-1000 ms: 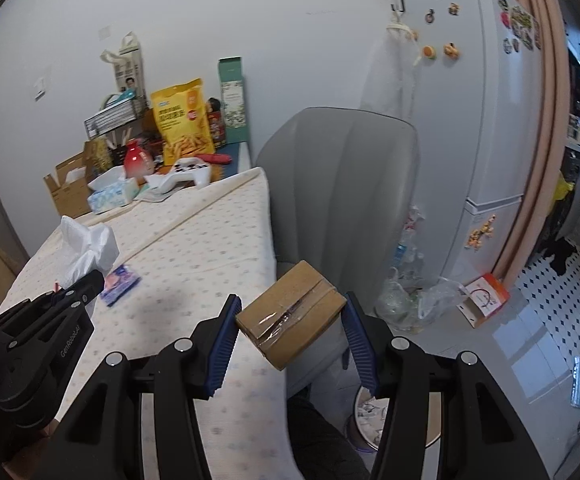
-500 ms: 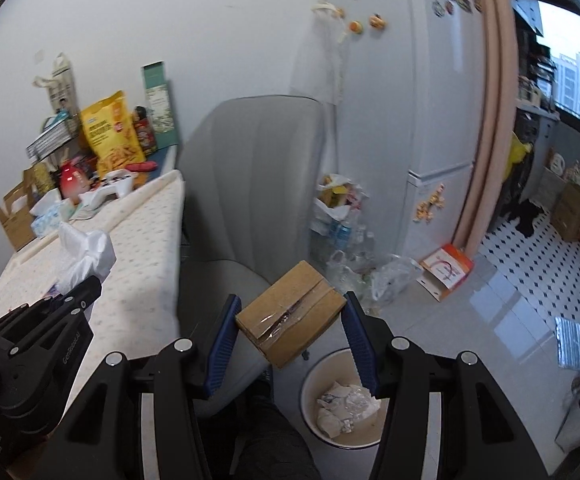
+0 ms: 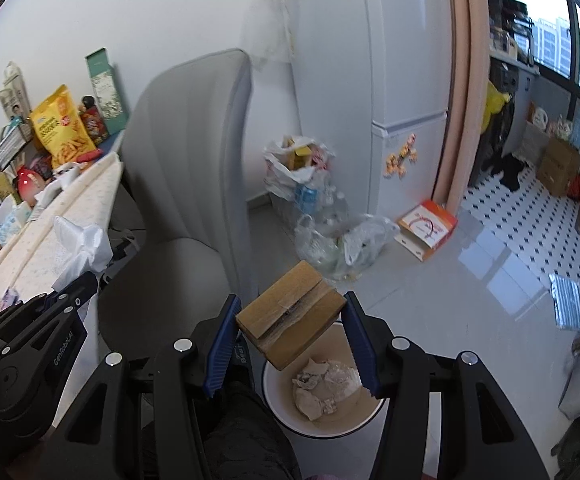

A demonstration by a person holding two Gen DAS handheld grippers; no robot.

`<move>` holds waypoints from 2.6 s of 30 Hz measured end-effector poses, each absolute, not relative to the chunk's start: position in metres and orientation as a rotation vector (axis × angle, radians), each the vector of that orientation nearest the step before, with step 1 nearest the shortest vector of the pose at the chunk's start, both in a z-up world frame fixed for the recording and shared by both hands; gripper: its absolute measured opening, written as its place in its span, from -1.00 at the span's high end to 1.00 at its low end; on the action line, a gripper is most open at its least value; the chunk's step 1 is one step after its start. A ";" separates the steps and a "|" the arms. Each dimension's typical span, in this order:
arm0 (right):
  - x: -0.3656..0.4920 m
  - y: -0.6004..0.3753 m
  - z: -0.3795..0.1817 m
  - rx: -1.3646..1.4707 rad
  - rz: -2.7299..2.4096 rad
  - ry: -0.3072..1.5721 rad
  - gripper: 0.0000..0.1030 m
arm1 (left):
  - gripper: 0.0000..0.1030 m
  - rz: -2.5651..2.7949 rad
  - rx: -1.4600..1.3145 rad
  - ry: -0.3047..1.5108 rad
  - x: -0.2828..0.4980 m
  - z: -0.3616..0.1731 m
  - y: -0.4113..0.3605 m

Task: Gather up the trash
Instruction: 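Carry the white face mask and cardboard box in both tools over the bin, then open the right tool to drop the box while the left releases the mask, then move both open tools back over the table toward the remaining trash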

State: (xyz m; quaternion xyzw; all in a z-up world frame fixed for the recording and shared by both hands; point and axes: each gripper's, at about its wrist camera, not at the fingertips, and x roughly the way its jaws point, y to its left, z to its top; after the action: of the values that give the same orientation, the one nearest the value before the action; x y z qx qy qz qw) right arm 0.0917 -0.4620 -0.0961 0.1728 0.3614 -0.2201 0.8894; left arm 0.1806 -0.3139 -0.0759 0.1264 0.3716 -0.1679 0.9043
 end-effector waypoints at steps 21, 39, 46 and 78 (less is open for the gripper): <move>0.090 -0.532 -0.151 0.460 -0.524 0.825 -0.41 | 0.89 -0.417 0.337 0.849 0.198 -0.120 -0.369; -0.002 -0.590 -0.144 0.519 -0.752 0.768 -0.49 | 0.89 -0.632 0.395 0.894 0.142 -0.135 -0.441; -0.018 -0.598 -0.139 0.523 -0.776 0.745 -0.50 | 0.87 -0.675 0.411 0.916 0.130 -0.143 -0.453; 0.011 -0.535 -0.089 0.464 -0.657 0.654 -0.73 | -0.23 -0.551 0.221 0.798 0.159 -0.066 -0.354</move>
State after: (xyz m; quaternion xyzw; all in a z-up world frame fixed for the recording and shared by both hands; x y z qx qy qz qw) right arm 0.0110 -0.5351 -0.0890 0.2218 0.3125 -0.3141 0.8686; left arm 0.1588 -0.3542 -0.0661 0.1059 0.3825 -0.2642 0.8790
